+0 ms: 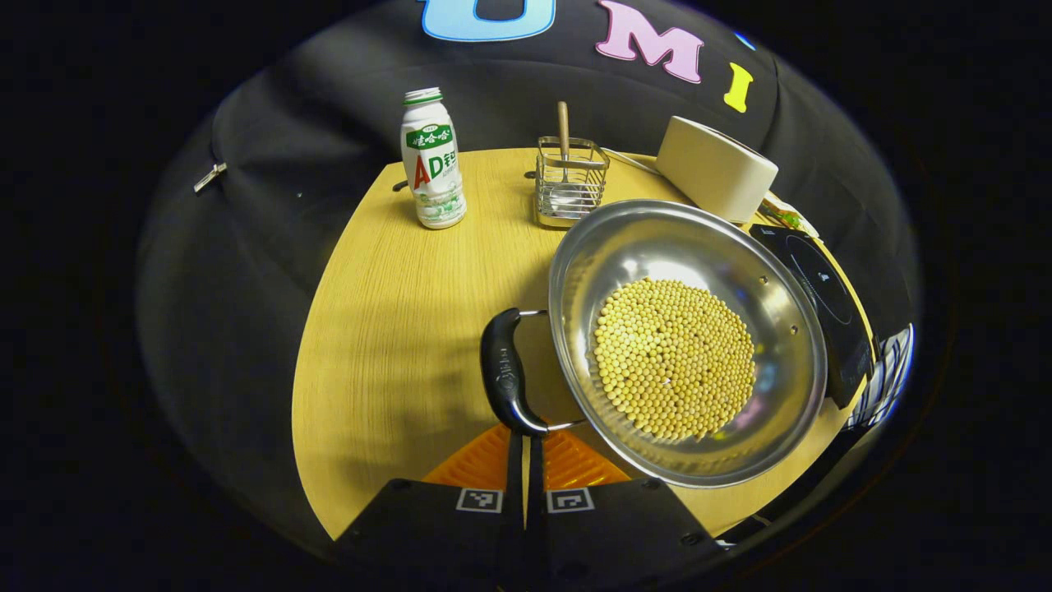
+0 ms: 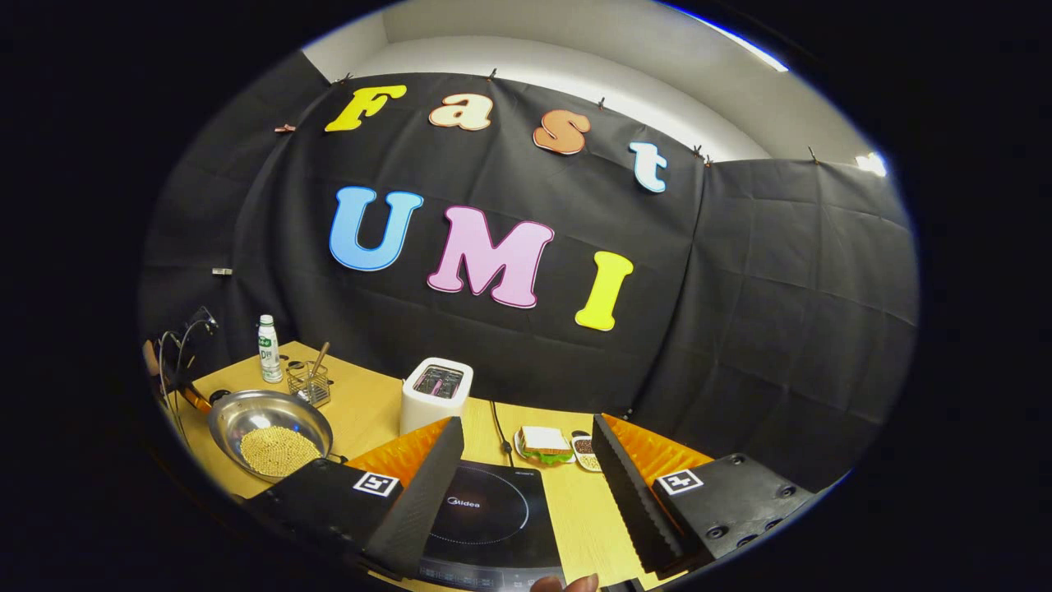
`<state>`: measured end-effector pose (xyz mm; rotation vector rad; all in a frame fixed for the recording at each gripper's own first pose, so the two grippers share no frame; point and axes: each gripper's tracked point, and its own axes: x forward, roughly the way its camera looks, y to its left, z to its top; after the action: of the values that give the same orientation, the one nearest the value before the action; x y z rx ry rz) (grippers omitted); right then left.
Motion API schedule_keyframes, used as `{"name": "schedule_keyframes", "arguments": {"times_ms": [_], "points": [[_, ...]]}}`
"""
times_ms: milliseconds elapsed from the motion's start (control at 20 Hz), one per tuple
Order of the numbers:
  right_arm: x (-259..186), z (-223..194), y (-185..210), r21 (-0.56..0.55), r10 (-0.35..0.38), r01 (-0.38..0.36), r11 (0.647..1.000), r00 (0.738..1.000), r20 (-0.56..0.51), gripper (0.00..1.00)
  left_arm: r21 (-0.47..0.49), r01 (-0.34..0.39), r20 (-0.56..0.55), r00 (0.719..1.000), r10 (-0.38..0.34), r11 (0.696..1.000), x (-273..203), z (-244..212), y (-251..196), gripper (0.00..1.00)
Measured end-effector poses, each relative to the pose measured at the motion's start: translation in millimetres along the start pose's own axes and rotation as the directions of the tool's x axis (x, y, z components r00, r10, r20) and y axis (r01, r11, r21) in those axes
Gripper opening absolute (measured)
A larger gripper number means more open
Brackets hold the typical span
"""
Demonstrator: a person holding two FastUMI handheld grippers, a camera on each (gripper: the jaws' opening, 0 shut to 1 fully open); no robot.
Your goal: First push the handle of the pot to place it horizontally, then grasp the pot with both hands and set it on the induction cooktop.
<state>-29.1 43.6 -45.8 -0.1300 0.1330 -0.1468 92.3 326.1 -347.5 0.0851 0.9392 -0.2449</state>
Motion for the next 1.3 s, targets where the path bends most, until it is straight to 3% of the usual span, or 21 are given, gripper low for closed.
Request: {"name": "schedule_keyframes", "arguments": {"times_ms": [400,500,750,800,850,950,1300], "points": [[7,-5,30,0.005,0.074,-0.074,0.997,0.997,-0.027,0.98,-0.045,-0.099,0.100,0.990,0.103,0.994,-29,-3,17,0.06],[10,-8,41,0.017,0.104,-0.104,0.994,0.994,-0.044,0.98,-0.071,-0.088,0.143,0.985,0.097,0.994,-42,-5,10,0.12],[18,-27,80,0.064,0.213,-0.206,0.976,0.970,-0.121,0.98,-0.112,-0.068,0.286,0.953,0.098,0.991,-80,11,-4,0.80],[20,-29,89,0.080,0.241,-0.232,0.970,0.961,-0.133,0.98,-0.123,-0.055,0.325,0.941,0.092,0.991,-89,19,-9,0.85],[22,-31,98,0.098,0.267,-0.255,0.962,0.952,-0.147,0.98,-0.136,-0.037,0.359,0.930,0.084,0.990,-96,27,-12,0.96],[27,-44,122,0.162,0.331,-0.303,0.939,0.923,-0.193,0.98,-0.153,-0.018,0.395,0.916,0.078,0.988,-101,39,-15,0.95],[52,-86,194,0.286,0.449,-0.363,0.887,0.823,-0.346,0.98,-0.110,-0.031,0.348,0.935,0.068,0.993,-77,55,-18,0.96]]}}
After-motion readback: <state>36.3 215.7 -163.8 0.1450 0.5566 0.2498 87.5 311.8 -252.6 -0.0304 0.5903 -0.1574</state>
